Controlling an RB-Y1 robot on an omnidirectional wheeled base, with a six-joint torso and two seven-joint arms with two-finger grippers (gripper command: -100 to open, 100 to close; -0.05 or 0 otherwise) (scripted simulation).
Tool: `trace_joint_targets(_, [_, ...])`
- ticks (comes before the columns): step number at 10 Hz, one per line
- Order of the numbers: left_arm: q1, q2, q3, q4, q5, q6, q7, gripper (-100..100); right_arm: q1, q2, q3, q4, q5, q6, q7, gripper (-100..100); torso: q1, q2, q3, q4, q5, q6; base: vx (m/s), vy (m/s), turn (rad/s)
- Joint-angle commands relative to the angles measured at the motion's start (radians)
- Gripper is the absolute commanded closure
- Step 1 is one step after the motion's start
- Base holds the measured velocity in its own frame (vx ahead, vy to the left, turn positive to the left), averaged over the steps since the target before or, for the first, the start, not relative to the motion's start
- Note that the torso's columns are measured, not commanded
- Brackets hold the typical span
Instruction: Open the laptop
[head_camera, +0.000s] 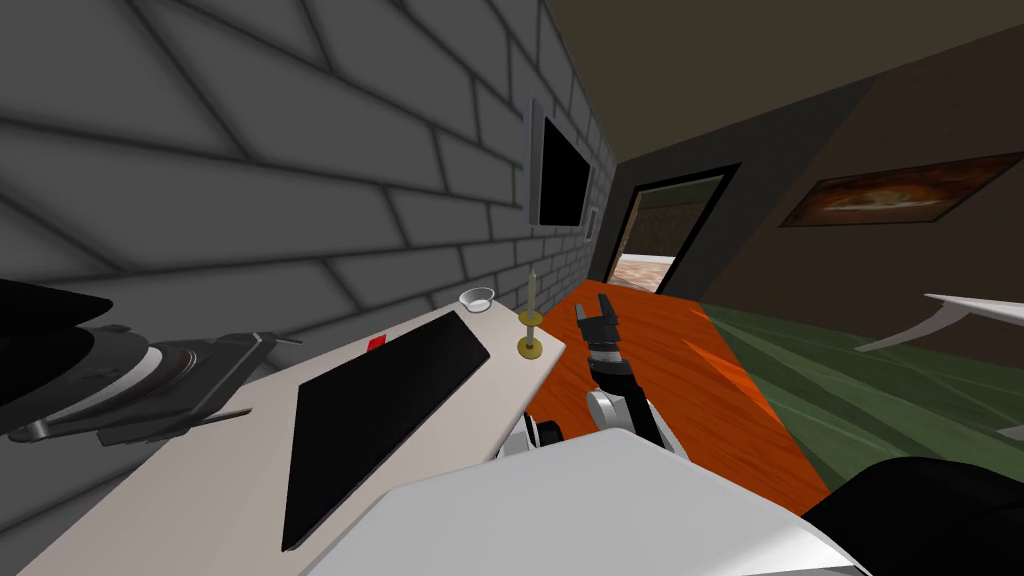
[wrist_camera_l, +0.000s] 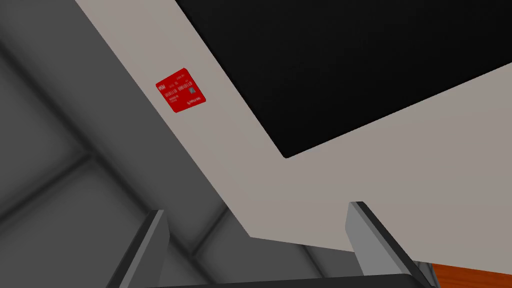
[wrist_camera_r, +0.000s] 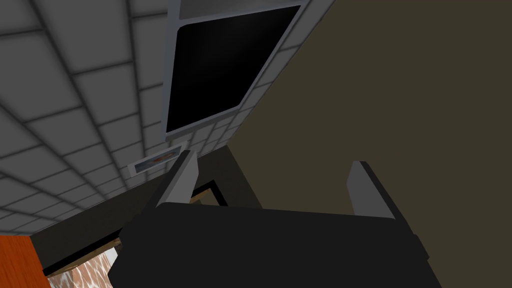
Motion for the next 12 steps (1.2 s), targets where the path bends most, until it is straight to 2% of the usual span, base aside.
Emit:
trace_joint_targets(1, [-0.002, 0.053, 0.036, 0.018, 0.063, 0.004, 0.021, -100, 0.000, 0.000, 0.000, 0.000, 0.000, 0.000, 0.000, 0, -0.001, 0.000, 0.000, 0.000, 0.000, 0.000, -0.001, -0.007, 0.021])
trace_joint_targets(3, [-0.003, 0.092, 0.061, 0.031, 0.109, 0.007, 0.036, -100, 0.000, 0.000, 0.000, 0.000, 0.000, 0.000, 0.000, 0, -0.001, 0.000, 0.000, 0.000, 0.000, 0.000, -0.002, -0.010, 0.030])
trace_joint_targets(6, [-0.003, 0.090, 0.061, 0.029, 0.108, 0.007, 0.035, -100, 0.000, 0.000, 0.000, 0.000, 0.000, 0.000, 0.000, 0, 0.000, 0.000, 0.000, 0.000, 0.000, 0.000, 0.001, 0.003, -0.010])
trace_joint_targets(7, [-0.003, 0.090, 0.061, 0.030, 0.108, 0.007, 0.035, 0, 0.000, 0.000, 0.000, 0.000, 0.000, 0.000, 0.000, 0, 0.000, 0.000, 0.000, 0.000, 0.000, 0.000, 0.000, 0.000, 0.000])
trace_joint_targets(12, [-0.003, 0.090, 0.061, 0.030, 0.108, 0.007, 0.035, 0, 0.000, 0.000, 0.000, 0.000, 0.000, 0.000, 0.000, 0, 0.000, 0.000, 0.000, 0.000, 0.000, 0.000, 0.000, 0.000, 0.000])
